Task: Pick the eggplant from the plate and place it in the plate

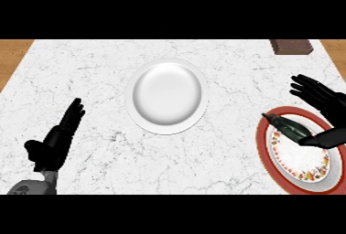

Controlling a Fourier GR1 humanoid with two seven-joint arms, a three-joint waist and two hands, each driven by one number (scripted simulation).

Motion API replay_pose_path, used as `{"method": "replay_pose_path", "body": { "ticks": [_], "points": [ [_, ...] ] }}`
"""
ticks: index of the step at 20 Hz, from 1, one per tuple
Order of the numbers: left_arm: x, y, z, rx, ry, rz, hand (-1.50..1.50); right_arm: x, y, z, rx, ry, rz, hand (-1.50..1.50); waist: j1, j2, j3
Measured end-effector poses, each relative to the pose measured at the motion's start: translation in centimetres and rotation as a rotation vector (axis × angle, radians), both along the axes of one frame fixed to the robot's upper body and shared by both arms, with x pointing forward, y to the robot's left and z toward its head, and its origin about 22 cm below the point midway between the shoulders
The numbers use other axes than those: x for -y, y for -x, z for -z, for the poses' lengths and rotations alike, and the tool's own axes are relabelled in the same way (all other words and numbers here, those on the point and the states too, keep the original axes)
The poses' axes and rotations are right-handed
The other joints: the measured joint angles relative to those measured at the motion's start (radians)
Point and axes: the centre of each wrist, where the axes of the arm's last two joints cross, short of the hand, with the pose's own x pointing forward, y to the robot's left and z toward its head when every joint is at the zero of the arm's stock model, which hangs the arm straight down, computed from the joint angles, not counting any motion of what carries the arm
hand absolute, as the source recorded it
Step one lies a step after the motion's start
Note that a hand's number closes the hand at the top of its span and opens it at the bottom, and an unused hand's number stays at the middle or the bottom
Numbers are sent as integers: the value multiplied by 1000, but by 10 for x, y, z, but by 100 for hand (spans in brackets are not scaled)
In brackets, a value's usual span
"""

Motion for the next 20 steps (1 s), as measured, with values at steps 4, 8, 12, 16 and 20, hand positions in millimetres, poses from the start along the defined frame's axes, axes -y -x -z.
{"method": "replay_pose_path", "body": {
  "ticks": [4, 8, 12, 16, 20],
  "points": [
    [2, -4, -1, 1, 3, 6, 0, 22, -5, -19, -40, 179, -76, -150, 5, 2, 0],
    [1, -4, -3, 2, 2, 6, 0, 29, -9, -39, -100, 350, -201, -150, 10, 1, 0],
    [2, -3, -2, -2, 1, 6, 0, 29, -17, -39, -163, 443, -282, -150, 10, 1, 0],
    [5, -7, -2, 0, -3, 8, 0, 23, -28, -38, -228, 514, -335, -150, 8, 1, 0],
    [3, -6, 1, 1, -3, -3, 0, 26, -34, -38, -260, 576, -359, -150, 6, 0, 0]
  ]
}}
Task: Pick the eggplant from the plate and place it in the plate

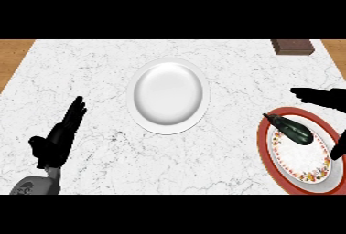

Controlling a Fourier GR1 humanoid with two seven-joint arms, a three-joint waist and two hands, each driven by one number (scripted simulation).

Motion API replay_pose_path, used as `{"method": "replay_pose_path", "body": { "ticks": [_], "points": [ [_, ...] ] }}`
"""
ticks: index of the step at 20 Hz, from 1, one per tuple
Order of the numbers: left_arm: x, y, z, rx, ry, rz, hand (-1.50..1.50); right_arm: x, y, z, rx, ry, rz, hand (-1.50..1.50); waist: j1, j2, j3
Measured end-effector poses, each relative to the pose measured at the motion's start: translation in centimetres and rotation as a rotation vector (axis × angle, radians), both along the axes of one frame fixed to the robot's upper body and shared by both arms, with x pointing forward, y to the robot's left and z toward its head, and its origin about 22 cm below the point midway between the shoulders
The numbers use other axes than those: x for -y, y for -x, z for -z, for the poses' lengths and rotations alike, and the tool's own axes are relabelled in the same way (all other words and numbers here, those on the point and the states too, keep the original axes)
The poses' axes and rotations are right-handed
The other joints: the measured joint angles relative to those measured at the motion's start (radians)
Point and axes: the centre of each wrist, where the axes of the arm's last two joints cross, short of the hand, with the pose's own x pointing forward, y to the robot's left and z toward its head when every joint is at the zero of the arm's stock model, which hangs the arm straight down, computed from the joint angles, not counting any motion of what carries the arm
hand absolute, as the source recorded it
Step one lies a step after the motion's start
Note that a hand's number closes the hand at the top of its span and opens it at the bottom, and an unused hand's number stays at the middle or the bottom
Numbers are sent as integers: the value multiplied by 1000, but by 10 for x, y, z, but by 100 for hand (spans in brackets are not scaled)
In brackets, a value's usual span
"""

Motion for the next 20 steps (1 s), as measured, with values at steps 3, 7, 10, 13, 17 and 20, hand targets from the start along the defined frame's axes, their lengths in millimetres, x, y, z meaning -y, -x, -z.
{"method": "replay_pose_path", "body": {
  "ticks": [3, 7, 10, 13, 17, 20],
  "points": [
    [0, -4, -2, 1, 3, 6, 0, -8, -6, 10, -16, 63, -28, -150, 3, 1, 0],
    [3, 0, 2, 2, 0, 13, 0, -8, -8, 26, -48, 111, -59, -150, 4, 1, 0],
    [1, -1, -3, 1, -1, 14, 0, -14, -9, 44, -65, 140, -72, -150, 3, 1, 0],
    [-1, -3, -3, -4, 1, 9, 0, -20, -13, 51, -70, 154, -75, -150, 1, 0, 0],
    [0, 0, -8, 9, 1, 7, 0, -31, -12, 70, -63, 183, -91, -150, 1, 0, 0],
    [-5, 1, -7, 6, 0, 5, 0, -34, -15, 75, -54, 196, -104, -150, 1, -3, -3]
  ]
}}
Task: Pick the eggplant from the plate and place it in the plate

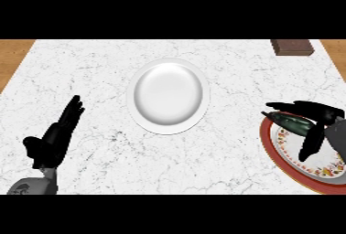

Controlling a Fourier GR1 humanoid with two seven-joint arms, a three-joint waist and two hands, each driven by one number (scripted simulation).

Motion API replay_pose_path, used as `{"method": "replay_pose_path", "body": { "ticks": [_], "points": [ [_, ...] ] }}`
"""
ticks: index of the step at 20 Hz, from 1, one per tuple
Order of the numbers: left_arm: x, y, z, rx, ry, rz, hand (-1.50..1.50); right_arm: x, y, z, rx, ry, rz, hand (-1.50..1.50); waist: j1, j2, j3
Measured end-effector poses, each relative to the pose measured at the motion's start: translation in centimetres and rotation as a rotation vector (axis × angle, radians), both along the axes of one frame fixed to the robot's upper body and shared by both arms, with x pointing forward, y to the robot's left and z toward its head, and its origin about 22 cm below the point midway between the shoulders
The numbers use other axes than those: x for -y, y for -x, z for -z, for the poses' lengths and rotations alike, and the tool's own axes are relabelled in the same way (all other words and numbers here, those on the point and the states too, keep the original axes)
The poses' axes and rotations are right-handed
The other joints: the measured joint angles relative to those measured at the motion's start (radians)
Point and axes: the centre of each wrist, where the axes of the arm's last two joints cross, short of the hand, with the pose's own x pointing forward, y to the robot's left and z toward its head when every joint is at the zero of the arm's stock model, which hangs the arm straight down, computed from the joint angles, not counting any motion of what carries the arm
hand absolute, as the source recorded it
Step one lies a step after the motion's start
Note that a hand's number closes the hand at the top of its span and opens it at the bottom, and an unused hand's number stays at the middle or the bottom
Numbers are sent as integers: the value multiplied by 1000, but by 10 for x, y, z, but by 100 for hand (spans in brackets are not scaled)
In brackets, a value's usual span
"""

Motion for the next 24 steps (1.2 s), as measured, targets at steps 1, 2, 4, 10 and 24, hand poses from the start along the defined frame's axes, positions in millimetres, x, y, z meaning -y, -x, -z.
{"method": "replay_pose_path", "body": {
  "ticks": [1, 2, 4, 10, 24],
  "points": [
    [-1, -4, 2, 1, -2, -2, 0, 0, 0, 2, 5, 1, -5, -150, -1, -1, -1],
    [-2, -6, 2, 2, 2, -2, 0, 0, -2, 2, 10, 2, -4, -150, -1, -2, -2],
    [1, -4, -2, -4, 4, 0, 0, 0, 0, 6, 15, 4, -11, 150, -1, -6, -6],
    [2, 1, 2, -7, 4, -2, 0, -1, 0, 11, 31, 5, -43, 150, -3, -9, -13],
    [-16, 12, 5, -31, -6, -52, 0, -8, 14, 29, 331, 75, 177, 150, -59, -29, -9]
  ]
}}
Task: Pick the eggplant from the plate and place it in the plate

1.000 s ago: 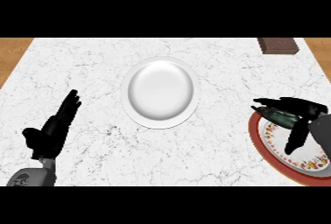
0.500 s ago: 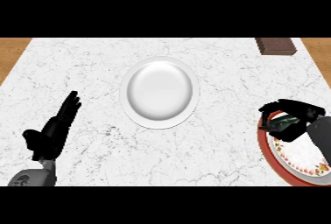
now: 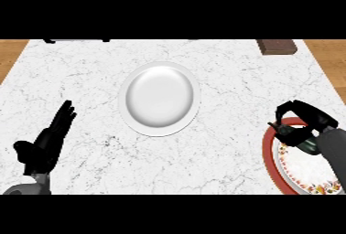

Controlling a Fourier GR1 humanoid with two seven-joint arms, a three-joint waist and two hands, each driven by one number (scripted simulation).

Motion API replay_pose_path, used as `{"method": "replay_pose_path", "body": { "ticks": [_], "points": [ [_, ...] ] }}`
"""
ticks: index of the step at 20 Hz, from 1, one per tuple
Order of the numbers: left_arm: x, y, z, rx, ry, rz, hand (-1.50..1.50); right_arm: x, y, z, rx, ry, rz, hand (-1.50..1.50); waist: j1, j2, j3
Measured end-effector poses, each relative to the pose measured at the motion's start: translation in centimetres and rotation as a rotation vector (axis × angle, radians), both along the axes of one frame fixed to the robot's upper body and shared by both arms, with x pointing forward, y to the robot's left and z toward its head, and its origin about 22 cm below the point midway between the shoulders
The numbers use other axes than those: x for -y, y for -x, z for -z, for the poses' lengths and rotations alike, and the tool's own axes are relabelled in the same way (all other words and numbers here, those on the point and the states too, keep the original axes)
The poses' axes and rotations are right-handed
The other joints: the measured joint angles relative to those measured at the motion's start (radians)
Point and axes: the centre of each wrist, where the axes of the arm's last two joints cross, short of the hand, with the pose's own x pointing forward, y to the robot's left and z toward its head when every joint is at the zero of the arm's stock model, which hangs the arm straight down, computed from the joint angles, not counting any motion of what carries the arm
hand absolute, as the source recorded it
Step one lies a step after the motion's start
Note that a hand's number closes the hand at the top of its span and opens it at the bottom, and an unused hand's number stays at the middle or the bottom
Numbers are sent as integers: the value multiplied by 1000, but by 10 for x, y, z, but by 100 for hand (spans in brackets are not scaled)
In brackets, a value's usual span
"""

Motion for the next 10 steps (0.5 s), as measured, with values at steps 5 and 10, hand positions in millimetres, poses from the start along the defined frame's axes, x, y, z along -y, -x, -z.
{"method": "replay_pose_path", "body": {
  "ticks": [5, 10],
  "points": [
    [-9, 10, 6, -25, -5, -57, 0, 1, 11, 4, 176, 129, 288, 150, -67, -23, -1],
    [-13, 17, 10, -33, -7, -78, 0, -43, 15, 9, 338, 164, 402, 150, -83, -27, -1]
  ]
}}
